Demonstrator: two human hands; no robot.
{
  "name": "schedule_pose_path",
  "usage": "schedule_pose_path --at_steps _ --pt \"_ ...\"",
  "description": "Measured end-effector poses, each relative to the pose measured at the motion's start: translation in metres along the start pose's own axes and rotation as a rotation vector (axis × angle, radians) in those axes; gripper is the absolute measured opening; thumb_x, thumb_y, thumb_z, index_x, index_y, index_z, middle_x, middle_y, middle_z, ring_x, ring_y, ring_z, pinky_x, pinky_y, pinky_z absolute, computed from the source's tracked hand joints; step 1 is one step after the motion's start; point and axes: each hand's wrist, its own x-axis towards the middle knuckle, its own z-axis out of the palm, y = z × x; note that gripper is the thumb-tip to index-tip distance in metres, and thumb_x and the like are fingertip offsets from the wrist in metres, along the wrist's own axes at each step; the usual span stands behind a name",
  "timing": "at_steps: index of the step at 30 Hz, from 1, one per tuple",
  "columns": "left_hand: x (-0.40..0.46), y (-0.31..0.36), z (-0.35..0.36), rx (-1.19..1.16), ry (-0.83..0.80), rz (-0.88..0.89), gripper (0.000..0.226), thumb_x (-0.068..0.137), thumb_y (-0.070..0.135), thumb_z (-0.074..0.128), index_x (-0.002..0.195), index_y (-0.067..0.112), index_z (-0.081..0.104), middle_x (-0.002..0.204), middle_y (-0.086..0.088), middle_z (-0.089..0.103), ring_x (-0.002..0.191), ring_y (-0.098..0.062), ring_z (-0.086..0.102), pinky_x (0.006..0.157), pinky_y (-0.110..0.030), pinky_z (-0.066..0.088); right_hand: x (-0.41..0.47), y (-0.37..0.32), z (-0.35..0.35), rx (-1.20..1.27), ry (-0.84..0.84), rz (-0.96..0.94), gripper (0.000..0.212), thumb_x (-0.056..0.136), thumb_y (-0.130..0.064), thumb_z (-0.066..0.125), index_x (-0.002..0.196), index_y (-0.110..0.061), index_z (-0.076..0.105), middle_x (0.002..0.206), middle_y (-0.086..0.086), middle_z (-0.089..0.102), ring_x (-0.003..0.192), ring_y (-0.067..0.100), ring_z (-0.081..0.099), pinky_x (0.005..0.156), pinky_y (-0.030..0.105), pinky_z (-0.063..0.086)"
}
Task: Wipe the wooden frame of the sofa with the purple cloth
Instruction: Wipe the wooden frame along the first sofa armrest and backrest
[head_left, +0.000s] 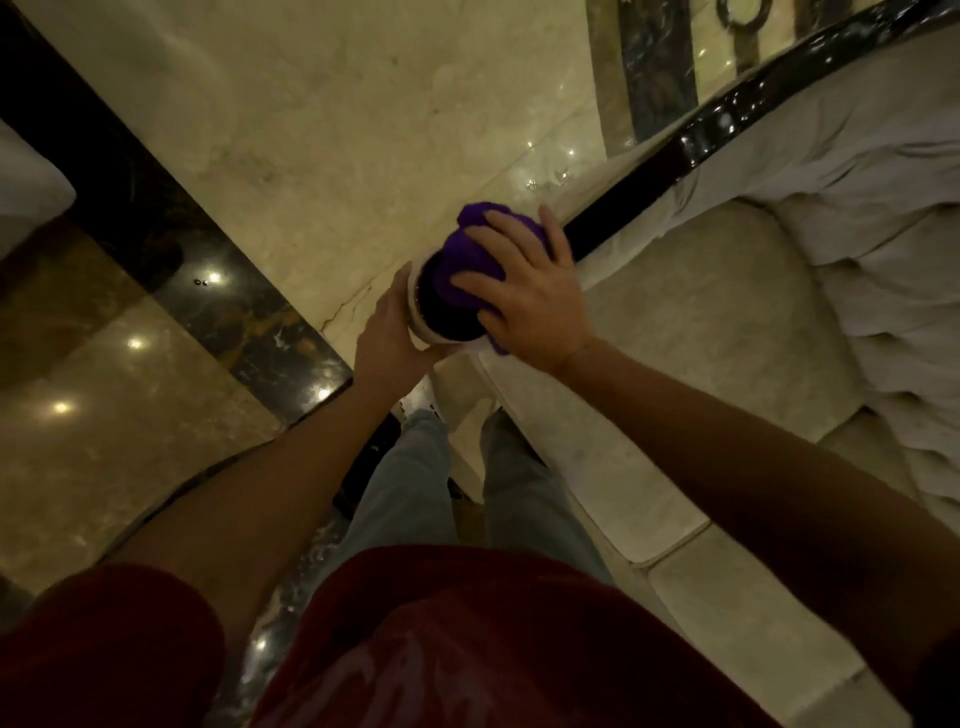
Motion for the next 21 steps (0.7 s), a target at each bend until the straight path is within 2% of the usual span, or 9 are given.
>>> schedule_pose_path --at_steps 3,9,11,14,17,19,21 --pt "-0.008 0.027 0.0 0.105 0.117 0.085 0.122 0.066 0.07 0.069 0.158 0.0 0.031 0.155 -0.022 0.048 0.141 -0.041 0.048 0.113 -0.055 0.044 0.002 0.046 -0.017 -0.07 0.074 -0.013 0.023 0.091 -0.034 0.067 0.11 -0.028 0.077 0.143 0.009 0.063 0.143 0.037 0.049 0.12 0.072 0.024" --pt "-0.021 0.061 0.007 0.228 0.222 0.161 0.118 0.07 0.07 0.067 0.158 -0.003 0.033 0.161 -0.025 0.038 0.149 -0.042 0.039 0.12 -0.056 0.036 0.029 0.12 -0.048 -0.124 0.211 0.105 0.027 0.087 -0.041 0.064 0.103 -0.023 0.076 0.126 0.009 0.07 0.128 0.036 0.06 0.116 0.071 0.032" --pt "-0.02 0.072 0.013 0.273 0.246 0.19 0.107 0.077 0.067 0.067 0.157 0.001 0.036 0.162 -0.025 0.035 0.149 -0.043 0.037 0.12 -0.055 0.033 0.04 0.139 -0.06 -0.142 0.212 0.213 0.03 0.088 -0.042 0.061 0.104 -0.022 0.076 0.125 0.008 0.069 0.126 0.035 0.06 0.117 0.067 0.031" --pt "-0.008 0.095 0.027 0.42 0.341 0.207 0.076 0.089 0.055 0.059 0.145 0.004 0.053 0.159 -0.024 0.042 0.153 -0.045 0.031 0.123 -0.064 0.024 0.038 0.14 -0.067 -0.071 0.236 0.29 0.034 0.088 -0.044 0.06 0.106 -0.021 0.077 0.13 0.009 0.068 0.129 0.036 0.058 0.119 0.064 0.029" --pt "0.011 0.121 0.05 0.397 0.394 0.221 0.052 0.097 0.045 0.051 0.132 0.008 0.064 0.15 -0.019 0.055 0.155 -0.043 0.03 0.126 -0.064 0.018 0.022 0.119 -0.065 -0.004 0.226 0.241 0.036 0.093 -0.051 0.06 0.103 -0.022 0.079 0.136 0.008 0.066 0.137 0.033 0.053 0.12 0.064 0.026" --pt "0.028 0.138 0.076 0.345 0.401 0.213 0.05 0.104 0.042 0.04 0.128 0.008 0.067 0.144 -0.016 0.062 0.153 -0.04 0.036 0.127 -0.06 0.018 0.013 0.125 -0.063 -0.039 0.209 0.166 0.036 0.098 -0.052 0.059 0.102 -0.022 0.079 0.139 0.007 0.065 0.142 0.032 0.05 0.123 0.065 0.022" --pt "0.034 0.138 0.086 0.396 0.441 0.182 0.052 0.108 0.041 0.032 0.124 0.008 0.069 0.134 -0.014 0.07 0.147 -0.037 0.045 0.127 -0.056 0.02 0.017 0.138 -0.061 -0.066 0.208 0.101 0.037 0.101 -0.05 0.056 0.101 -0.021 0.079 0.138 0.008 0.066 0.141 0.032 0.052 0.123 0.064 0.022"
